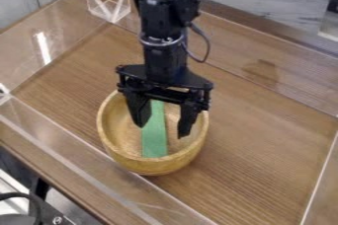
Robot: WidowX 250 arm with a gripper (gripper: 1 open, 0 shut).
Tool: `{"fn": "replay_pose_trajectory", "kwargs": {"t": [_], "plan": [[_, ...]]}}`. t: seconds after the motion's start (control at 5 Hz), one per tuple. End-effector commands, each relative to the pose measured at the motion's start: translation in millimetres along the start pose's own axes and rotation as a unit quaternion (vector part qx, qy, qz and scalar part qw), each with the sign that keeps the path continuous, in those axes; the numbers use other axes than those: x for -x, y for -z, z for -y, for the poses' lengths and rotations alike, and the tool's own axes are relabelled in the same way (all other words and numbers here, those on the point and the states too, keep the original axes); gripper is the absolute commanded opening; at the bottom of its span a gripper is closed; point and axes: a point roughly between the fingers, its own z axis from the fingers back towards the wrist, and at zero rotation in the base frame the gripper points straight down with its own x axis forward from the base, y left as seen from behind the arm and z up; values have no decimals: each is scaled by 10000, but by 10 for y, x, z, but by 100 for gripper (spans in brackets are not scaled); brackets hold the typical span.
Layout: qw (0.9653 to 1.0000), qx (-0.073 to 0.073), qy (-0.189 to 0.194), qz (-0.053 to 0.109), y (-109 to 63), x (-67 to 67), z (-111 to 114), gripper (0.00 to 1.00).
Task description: Remove the green block from inside the brown bowl and put it on the table
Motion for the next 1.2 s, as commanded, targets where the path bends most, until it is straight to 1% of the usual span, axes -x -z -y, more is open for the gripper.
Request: {"fn": "replay_pose_trajectory", "kwargs": {"t": [0.0,0.2,0.4,0.6,0.8,1.0], "plan": [[9998,65,-35,167,64,-135,-115,100],[9997,105,-52,214,142,-151,-120,100],[9996,115,-80,254,205,-163,-112,100],[9994,122,-109,291,319,-162,-115,100],[9993,129,-129,315,406,-184,-115,0],[9994,125,126,305,351,-186,-63,0]]}}
